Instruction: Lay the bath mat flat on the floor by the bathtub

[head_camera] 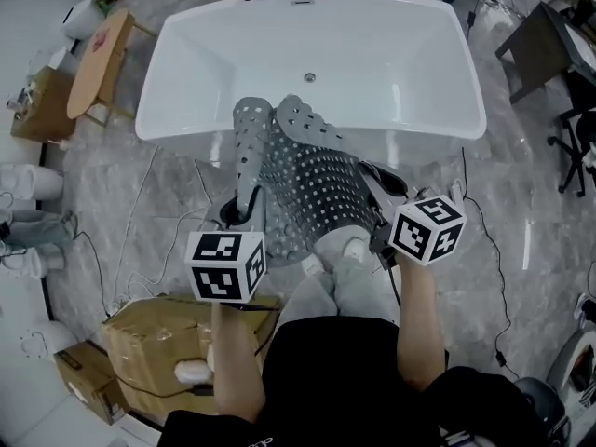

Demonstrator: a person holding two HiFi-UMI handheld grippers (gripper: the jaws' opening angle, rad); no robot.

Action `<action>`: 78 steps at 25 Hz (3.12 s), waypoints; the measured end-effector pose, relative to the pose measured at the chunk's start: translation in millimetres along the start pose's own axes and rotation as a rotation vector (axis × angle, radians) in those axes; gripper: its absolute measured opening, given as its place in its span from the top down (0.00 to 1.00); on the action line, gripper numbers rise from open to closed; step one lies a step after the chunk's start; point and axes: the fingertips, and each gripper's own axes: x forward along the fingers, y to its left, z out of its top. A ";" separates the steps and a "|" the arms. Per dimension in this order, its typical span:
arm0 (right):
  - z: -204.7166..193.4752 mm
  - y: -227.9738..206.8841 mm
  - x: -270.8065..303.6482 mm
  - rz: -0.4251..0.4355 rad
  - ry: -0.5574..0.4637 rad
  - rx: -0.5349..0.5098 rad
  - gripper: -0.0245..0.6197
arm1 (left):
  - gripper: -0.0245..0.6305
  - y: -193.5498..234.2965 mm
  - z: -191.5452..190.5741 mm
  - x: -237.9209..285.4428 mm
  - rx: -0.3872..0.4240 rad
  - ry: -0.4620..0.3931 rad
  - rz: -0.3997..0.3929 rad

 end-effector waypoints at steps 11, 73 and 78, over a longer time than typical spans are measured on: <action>13.1 -38.0 -33.6 0.005 -0.011 -0.011 0.93 | 0.93 -55.1 25.2 39.2 0.064 -0.001 -0.057; -276.5 -165.9 106.6 -0.297 0.287 0.212 0.93 | 0.93 98.9 -269.4 240.7 -0.066 0.441 -0.133; -313.5 -202.2 112.4 -0.352 0.280 0.237 0.93 | 0.93 99.0 -292.8 281.4 -0.052 0.468 -0.131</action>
